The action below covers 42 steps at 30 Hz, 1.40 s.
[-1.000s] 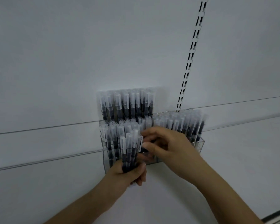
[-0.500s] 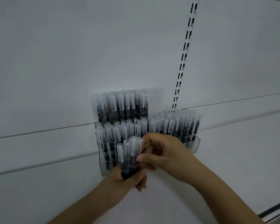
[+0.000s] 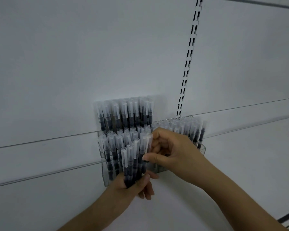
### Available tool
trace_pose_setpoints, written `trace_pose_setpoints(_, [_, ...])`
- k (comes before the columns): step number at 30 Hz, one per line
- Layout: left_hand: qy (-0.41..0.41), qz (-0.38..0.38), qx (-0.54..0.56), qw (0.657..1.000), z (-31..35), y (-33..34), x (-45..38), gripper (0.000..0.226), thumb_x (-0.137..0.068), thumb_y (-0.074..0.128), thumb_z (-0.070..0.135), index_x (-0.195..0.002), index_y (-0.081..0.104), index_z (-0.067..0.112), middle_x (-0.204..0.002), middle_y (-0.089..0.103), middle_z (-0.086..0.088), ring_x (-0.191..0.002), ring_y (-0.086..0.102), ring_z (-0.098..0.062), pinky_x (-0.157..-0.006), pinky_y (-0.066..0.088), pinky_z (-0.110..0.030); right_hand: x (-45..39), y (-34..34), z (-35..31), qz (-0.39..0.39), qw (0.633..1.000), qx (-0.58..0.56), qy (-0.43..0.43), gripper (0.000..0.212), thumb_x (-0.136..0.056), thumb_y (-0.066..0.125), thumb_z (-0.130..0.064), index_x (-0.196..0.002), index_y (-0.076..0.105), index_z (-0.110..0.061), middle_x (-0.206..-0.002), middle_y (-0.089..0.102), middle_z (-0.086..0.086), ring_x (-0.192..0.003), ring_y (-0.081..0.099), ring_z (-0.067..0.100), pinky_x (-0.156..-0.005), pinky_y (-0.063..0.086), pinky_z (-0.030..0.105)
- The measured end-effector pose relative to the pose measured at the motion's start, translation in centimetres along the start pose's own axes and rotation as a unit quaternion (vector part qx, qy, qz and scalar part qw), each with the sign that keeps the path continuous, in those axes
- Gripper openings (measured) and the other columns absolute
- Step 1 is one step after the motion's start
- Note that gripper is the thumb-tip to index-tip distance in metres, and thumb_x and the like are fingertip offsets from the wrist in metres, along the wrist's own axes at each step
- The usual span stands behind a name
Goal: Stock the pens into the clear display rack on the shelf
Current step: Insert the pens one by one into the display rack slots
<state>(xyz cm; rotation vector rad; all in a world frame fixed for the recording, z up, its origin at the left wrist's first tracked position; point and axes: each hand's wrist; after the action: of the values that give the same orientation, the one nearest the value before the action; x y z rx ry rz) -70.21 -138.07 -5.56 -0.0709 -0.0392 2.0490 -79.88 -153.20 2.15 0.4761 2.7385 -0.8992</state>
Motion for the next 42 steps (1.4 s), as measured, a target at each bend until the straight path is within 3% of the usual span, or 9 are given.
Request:
trace_pose_setpoints(9, [-0.013, 0.013, 0.037, 0.999, -0.2, 0.2, -0.3, 0.030, -0.094, 0.052, 0.031, -0.114, 0.062, 0.011, -0.088, 0.074, -0.015, -0.077, 0.071, -0.030, -0.062, 0.053, -0.030, -0.2, -0.2, 0.0, 0.022, 0.999, 0.049, -0.001, 0.026, -0.079, 0.080, -0.031, -0.080, 0.053, -0.030, -0.076, 0.066, -0.013, -0.070, 0.064, 0.004, -0.066, 0.049, 0.014])
trace_pose_setpoints(13, [-0.025, 0.031, 0.099, 0.994, -0.3, 0.2, -0.5, 0.033, -0.085, 0.051, 0.024, -0.112, 0.061, 0.008, -0.090, 0.075, -0.018, -0.081, 0.073, -0.032, -0.060, 0.055, -0.030, 0.0, -0.5, -0.1, 0.046, 0.994, 0.094, -0.001, 0.021, -0.082, 0.075, -0.035, -0.076, 0.056, -0.029, -0.076, 0.066, -0.014, -0.070, 0.064, 0.003, -0.066, 0.052, 0.017])
trace_pose_setpoints(16, [-0.015, 0.039, 0.112, 0.993, -0.5, 0.0, -0.4, 0.031, -0.085, 0.050, 0.023, -0.110, 0.064, 0.010, -0.092, 0.074, -0.019, -0.085, 0.072, -0.030, -0.061, 0.055, -0.030, 0.1, -2.6, -1.4, 0.106, 0.992, 0.070, 0.002, 0.013, -0.083, 0.064, -0.040, -0.088, 0.065, -0.028, -0.082, 0.071, -0.011, -0.075, 0.068, 0.003, -0.073, 0.058, 0.024])
trace_pose_setpoints(18, [0.001, 0.030, 0.087, 0.996, -0.6, -0.1, -0.4, 0.027, -0.089, 0.051, 0.025, -0.104, 0.072, 0.017, -0.090, 0.074, -0.017, -0.085, 0.071, -0.028, -0.062, 0.053, -0.029, -0.5, -4.7, -2.5, 0.179, 0.984, 0.018, -0.011, 0.016, -0.086, 0.059, -0.035, -0.095, 0.067, -0.024, -0.086, 0.072, -0.010, -0.076, 0.069, 0.003, -0.072, 0.057, 0.019])
trace_pose_setpoints(23, [0.008, 0.031, 0.040, 0.999, -0.8, -0.2, -0.4, 0.024, -0.091, 0.053, 0.032, -0.091, 0.074, 0.019, -0.069, 0.067, -0.010, -0.064, 0.061, -0.019, -0.058, 0.048, -0.026, -4.0, -7.8, -3.3, 0.288, 0.956, 0.027, -0.056, 0.016, -0.099, 0.056, -0.021, -0.096, 0.067, -0.010, -0.086, 0.072, -0.004, -0.075, 0.070, 0.006, -0.073, 0.056, 0.021])
trace_pose_setpoints(28, [0.019, 0.044, 0.002, 0.999, -0.7, -0.3, -0.2, 0.028, -0.090, 0.049, 0.036, -0.079, 0.071, 0.022, -0.060, 0.059, -0.007, -0.056, 0.053, -0.018, -0.057, 0.043, -0.023, -7.3, -6.5, -2.0, 0.220, 0.966, 0.128, -0.035, 0.014, -0.100, 0.056, -0.023, -0.095, 0.065, -0.013, -0.081, 0.072, -0.006, -0.073, 0.070, 0.000, -0.082, 0.058, 0.028])
trace_pose_setpoints(35, [0.009, 0.042, 0.021, 0.999, -0.2, -0.2, 0.1, 0.029, -0.089, 0.050, 0.035, -0.071, 0.068, 0.021, -0.056, 0.056, -0.003, -0.051, 0.047, -0.013, -0.053, 0.039, -0.018, -9.0, -5.2, -0.1, 0.117, 0.971, 0.207, 0.013, 0.016, -0.099, 0.057, -0.024, -0.091, 0.065, -0.013, -0.078, 0.071, -0.009, -0.066, 0.068, -0.004, -0.079, 0.056, 0.021])
trace_pose_setpoints(39, [0.005, 0.035, 0.045, 0.998, -0.1, -0.1, 0.0, 0.030, -0.091, 0.050, 0.032, -0.072, 0.068, 0.019, -0.057, 0.054, -0.002, -0.051, 0.043, -0.015, -0.050, 0.037, -0.022, -9.2, -4.8, -0.1, 0.103, 0.960, 0.259, 0.009, 0.016, -0.099, 0.056, -0.026, -0.088, 0.062, -0.017, -0.080, 0.071, -0.004, -0.070, 0.068, 0.001, -0.075, 0.053, 0.019])
trace_pose_setpoints(42, [0.000, 0.037, 0.044, 0.998, -0.2, -0.2, 0.0, 0.030, -0.091, 0.051, 0.033, -0.072, 0.069, 0.019, -0.058, 0.053, -0.002, -0.052, 0.042, -0.015, -0.050, 0.036, -0.023, -9.7, -4.7, -0.1, 0.106, 0.950, 0.291, 0.025, 0.026, -0.101, 0.053, -0.026, -0.087, 0.066, -0.008, -0.082, 0.072, 0.004, -0.073, 0.071, 0.015, -0.078, 0.056, 0.033])
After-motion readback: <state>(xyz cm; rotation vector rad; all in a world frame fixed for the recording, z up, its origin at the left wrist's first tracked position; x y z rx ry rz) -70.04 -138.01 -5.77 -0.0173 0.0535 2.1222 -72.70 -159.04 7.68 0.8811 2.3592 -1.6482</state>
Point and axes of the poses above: each hand's wrist, its own x-axis away from the middle knuckle, its own y-axis out of the palm, z = x × y
